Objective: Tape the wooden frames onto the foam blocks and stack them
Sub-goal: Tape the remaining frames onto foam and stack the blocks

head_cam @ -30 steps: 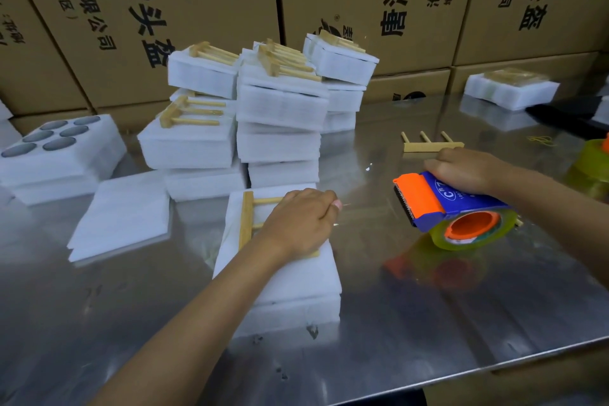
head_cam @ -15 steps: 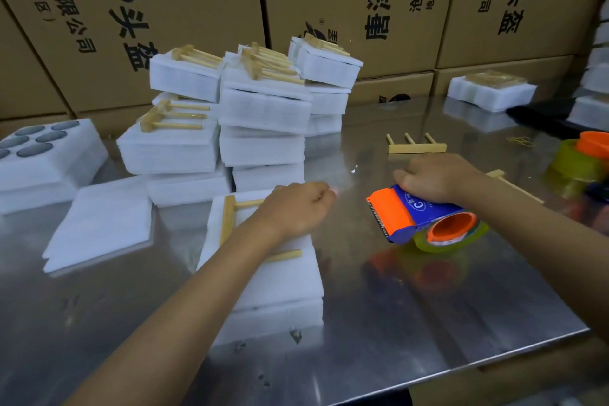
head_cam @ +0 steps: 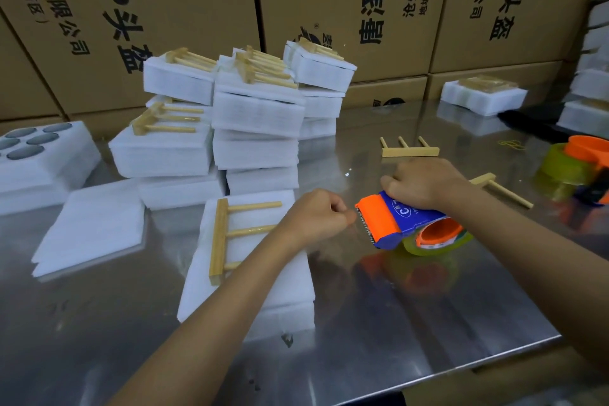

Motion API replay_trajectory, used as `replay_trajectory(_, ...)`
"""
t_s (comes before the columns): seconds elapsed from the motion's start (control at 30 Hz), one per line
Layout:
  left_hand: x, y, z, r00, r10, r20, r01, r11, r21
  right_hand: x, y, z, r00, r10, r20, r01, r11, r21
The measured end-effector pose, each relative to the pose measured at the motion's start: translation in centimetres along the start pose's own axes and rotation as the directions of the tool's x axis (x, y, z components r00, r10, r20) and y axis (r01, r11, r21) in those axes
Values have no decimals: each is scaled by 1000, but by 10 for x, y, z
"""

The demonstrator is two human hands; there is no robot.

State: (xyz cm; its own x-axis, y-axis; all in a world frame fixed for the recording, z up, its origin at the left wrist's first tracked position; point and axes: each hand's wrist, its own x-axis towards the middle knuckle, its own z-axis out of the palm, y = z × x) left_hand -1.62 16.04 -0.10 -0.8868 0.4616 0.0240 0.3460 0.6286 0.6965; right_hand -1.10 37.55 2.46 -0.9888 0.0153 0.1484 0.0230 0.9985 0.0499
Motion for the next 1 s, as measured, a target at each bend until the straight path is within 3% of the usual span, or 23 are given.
replay_trajectory(0.23, -6, -2, 1, 994, 89, -56, -88, 996, 14, -2, -12, -3, 997, 71, 29, -70, 997, -42)
replay_trajectory(0.57, -10, -1, 6, 971, 229, -73, -202, 941, 271, -11, -34, -8, 992, 125, -16, -126, 988, -86)
replay_trajectory(1.0, -8, -1, 8, 921, 377, -96, -306, 855, 418, -14, -39, -5, 964, 245, -101, -255, 962, -95)
